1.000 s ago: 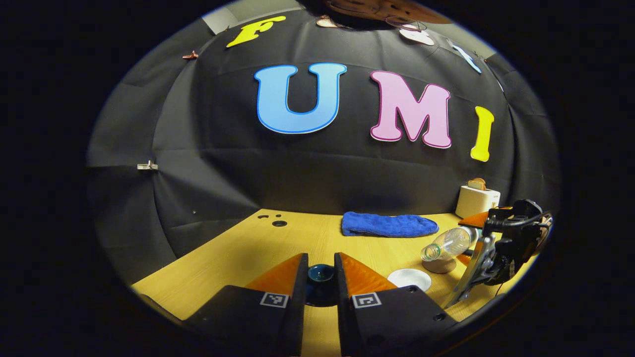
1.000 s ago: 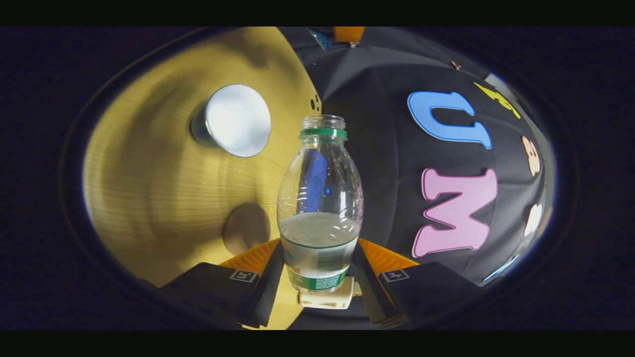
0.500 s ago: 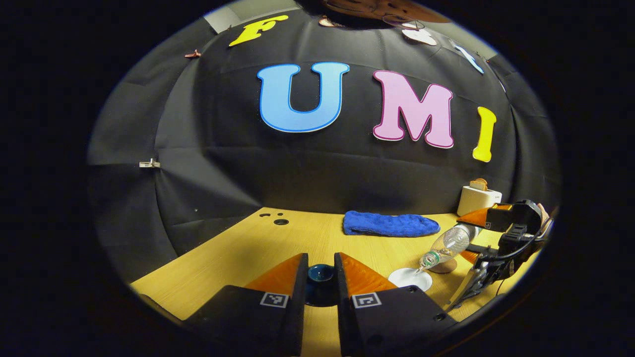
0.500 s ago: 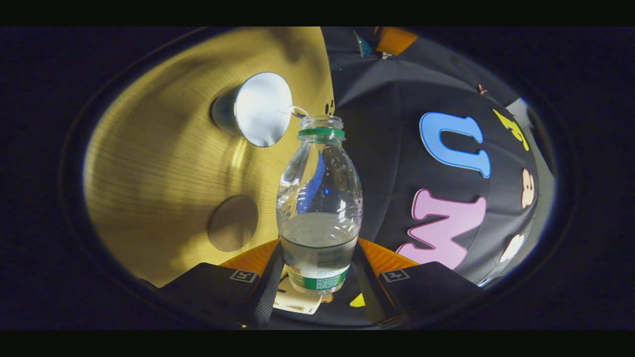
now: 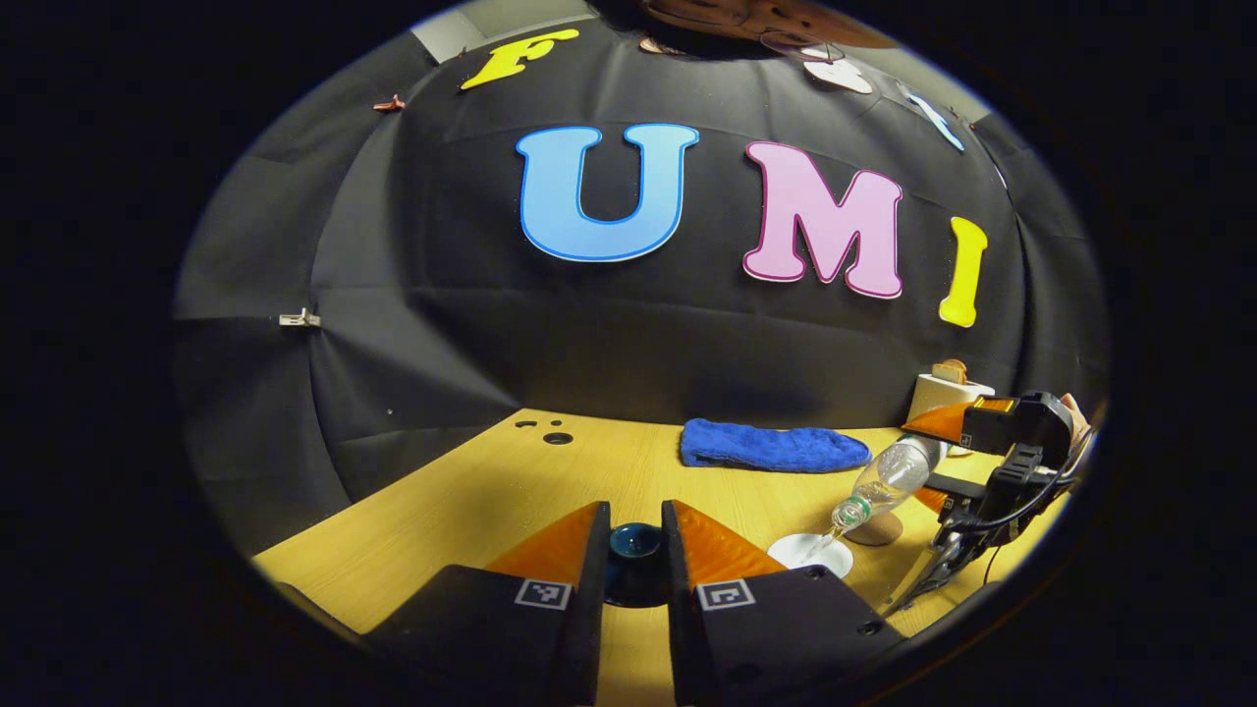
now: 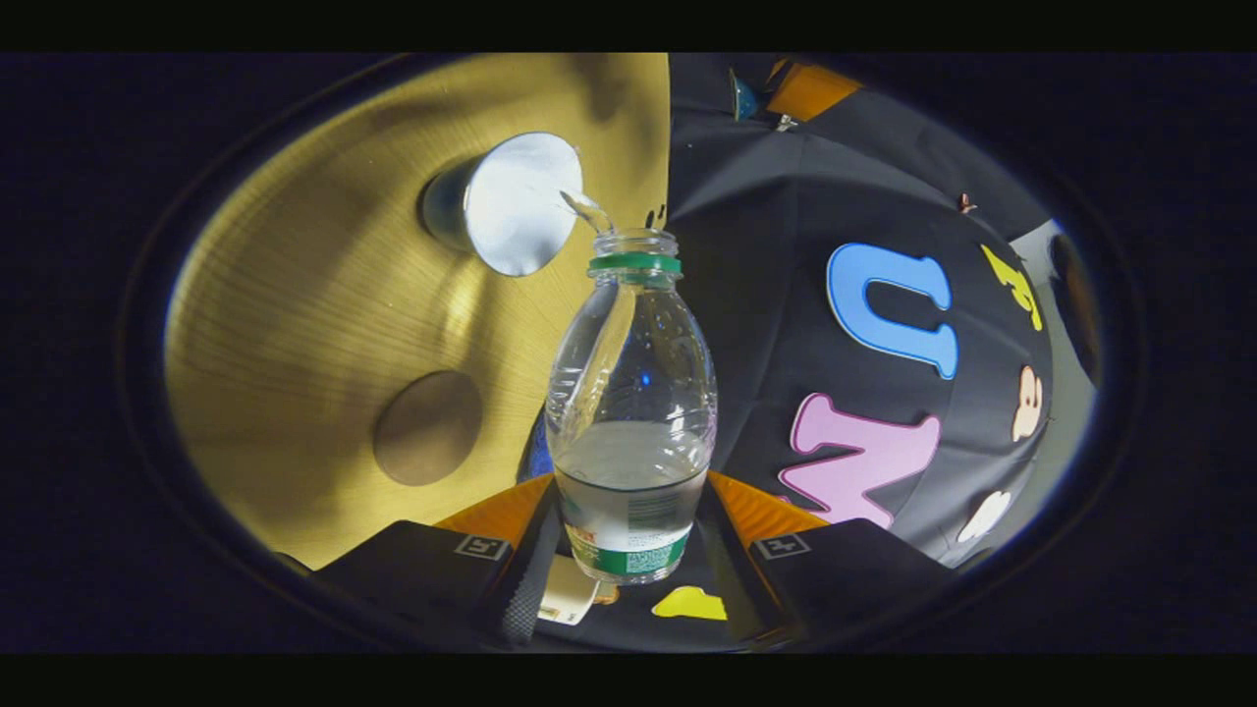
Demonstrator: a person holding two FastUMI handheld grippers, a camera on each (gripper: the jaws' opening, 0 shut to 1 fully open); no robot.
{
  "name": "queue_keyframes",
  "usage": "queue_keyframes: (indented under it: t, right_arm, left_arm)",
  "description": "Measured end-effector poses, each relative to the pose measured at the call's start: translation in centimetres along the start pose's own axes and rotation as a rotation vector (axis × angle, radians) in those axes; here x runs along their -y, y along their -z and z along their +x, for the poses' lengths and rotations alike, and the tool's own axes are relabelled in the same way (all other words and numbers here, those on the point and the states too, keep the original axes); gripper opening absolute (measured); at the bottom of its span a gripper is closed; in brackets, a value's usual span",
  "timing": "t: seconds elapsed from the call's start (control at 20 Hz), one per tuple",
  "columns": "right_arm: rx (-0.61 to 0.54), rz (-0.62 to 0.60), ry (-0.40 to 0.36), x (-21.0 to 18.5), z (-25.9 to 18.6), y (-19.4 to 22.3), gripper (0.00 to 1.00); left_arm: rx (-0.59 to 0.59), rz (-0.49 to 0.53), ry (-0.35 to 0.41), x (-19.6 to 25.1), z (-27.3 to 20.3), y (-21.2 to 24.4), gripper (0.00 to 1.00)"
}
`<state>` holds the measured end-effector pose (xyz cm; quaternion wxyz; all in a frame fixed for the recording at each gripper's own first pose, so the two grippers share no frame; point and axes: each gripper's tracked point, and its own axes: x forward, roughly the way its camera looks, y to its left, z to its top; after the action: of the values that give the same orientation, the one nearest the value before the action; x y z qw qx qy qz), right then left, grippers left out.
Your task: Open the teacup lid with one hand, grasp the water bottle and pour water into the teacup with the other hand; after pouring, place the water bottle on the coaster and then close the teacup lid.
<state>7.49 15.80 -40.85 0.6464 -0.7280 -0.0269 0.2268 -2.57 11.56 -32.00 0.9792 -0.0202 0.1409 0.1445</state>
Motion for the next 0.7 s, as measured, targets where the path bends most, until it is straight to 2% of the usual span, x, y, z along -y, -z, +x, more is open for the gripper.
queue_keyframes:
  t: [0.1, 0.15, 0.2, 0.3, 0.35, 0.4, 0.7]
  right_arm:
    - [0.003, -0.016, 0.013, 0.5, 0.3, 0.3, 0.75]
    - [0.006, -0.024, 0.016, 0.5, 0.4, 0.3, 0.75]
    - [0.013, -0.038, 0.021, 0.6, 0.4, 0.2, 0.75]
    - [0.03, -0.072, 0.037, 0.9, 0.4, 0.1, 0.75]
    - [0.039, -0.09, 0.047, 1.0, 0.4, 0.0, 0.75]
    - [0.048, -0.109, 0.057, 1.1, 0.4, -0.1, 0.75]
    - [0.07, -0.194, 0.13, 2.2, 0.7, 0.0, 0.75]
  left_arm:
    - [-0.002, -0.006, 0.003, 0.1, -0.1, 0.1, 0.32]
    - [-0.002, -0.008, 0.005, 0.2, -0.1, 0.2, 0.29]
    - [-0.004, -0.008, 0.006, 0.2, -0.1, 0.2, 0.32]
    - [-0.005, -0.008, 0.007, 0.2, -0.1, 0.2, 0.32]
    - [-0.004, -0.007, 0.007, 0.2, -0.1, 0.3, 0.29]
    - [-0.006, -0.008, 0.008, 0.2, -0.1, 0.3, 0.32]
    - [-0.012, -0.016, 0.015, 0.5, -0.1, 0.6, 0.32]
